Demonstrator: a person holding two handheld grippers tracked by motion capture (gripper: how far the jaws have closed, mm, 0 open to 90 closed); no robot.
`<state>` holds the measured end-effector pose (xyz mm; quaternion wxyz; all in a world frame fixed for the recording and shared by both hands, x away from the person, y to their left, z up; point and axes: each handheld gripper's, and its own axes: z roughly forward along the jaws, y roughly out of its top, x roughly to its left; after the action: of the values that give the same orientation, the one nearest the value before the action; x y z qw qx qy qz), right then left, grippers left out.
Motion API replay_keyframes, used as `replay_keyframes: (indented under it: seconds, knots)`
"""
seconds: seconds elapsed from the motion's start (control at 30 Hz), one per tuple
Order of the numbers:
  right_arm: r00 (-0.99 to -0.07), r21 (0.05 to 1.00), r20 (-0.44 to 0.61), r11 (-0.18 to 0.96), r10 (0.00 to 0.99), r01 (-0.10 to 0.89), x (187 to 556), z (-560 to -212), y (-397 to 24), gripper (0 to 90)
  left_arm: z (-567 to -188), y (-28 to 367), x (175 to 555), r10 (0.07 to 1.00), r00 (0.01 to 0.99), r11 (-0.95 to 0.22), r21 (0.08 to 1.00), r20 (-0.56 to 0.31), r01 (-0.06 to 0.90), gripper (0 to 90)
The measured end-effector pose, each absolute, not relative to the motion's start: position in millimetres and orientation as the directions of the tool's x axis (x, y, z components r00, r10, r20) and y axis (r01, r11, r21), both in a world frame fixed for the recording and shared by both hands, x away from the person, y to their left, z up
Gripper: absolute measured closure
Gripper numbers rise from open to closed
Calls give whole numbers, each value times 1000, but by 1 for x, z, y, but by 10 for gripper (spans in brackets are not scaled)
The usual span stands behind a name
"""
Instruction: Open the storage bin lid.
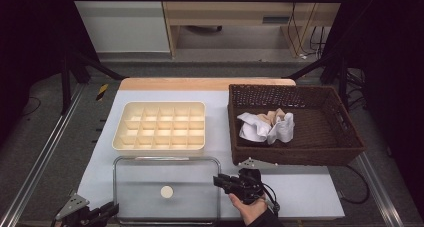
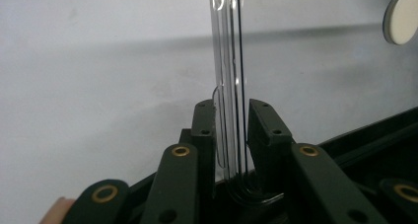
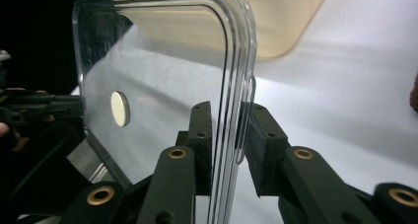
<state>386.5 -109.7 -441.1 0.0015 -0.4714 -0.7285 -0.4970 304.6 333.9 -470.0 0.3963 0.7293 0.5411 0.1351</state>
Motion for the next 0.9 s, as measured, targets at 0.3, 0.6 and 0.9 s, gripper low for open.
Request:
replay_keyframes:
  seconds: [0.3,0.6,0.9]
  knots:
    - [-532,710,436,86,726,699,395,-453,-102,659,-471,327,309,903,383,-146,699,-194,700,648]
    - [-520,692,394,128,758,711,401,-461,-94,585,-472,323,313,906,380,-159,679,-189,717,585]
    - [-526,689,361,160,770,707,404,-466,-89,526,-472,320,314,908,376,-163,674,-182,721,549]
